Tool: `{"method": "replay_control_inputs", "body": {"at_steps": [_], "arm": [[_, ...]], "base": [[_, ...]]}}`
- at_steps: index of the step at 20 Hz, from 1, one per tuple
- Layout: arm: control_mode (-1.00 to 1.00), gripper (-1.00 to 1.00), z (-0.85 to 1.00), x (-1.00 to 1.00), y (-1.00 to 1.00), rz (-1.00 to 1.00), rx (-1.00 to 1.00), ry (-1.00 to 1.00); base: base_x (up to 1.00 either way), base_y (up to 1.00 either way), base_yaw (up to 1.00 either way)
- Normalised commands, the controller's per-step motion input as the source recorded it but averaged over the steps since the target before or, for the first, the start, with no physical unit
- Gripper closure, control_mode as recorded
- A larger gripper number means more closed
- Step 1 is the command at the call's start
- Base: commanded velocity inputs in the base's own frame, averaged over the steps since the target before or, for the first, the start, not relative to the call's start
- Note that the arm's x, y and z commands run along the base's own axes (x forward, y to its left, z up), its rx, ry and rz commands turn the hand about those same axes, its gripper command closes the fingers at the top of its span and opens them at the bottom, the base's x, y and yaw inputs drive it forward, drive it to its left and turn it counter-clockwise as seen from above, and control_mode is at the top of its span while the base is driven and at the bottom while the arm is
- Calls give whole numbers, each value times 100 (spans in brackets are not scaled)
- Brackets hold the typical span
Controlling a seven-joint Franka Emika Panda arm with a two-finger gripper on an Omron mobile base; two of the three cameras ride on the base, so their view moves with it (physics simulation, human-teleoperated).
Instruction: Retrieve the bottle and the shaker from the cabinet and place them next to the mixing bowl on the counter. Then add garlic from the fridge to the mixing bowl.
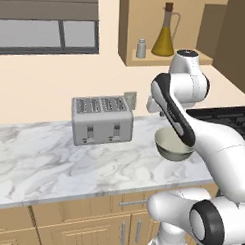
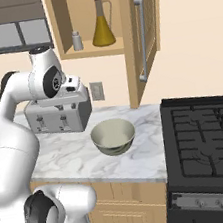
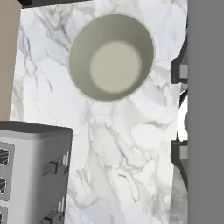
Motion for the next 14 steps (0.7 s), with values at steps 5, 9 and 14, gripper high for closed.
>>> {"method": "replay_control_inputs", "body": {"at_steps": [5,9,14], "arm": [[-100,-100,-9,-5,-16,-12,-3,5],[-100,-100,29,-14,-14,-32,-3,-35],[-100,-100,83,0,-16,-8,1,-36]], "base": [[0,0,0],[0,0,0],[0,0,0]]}}
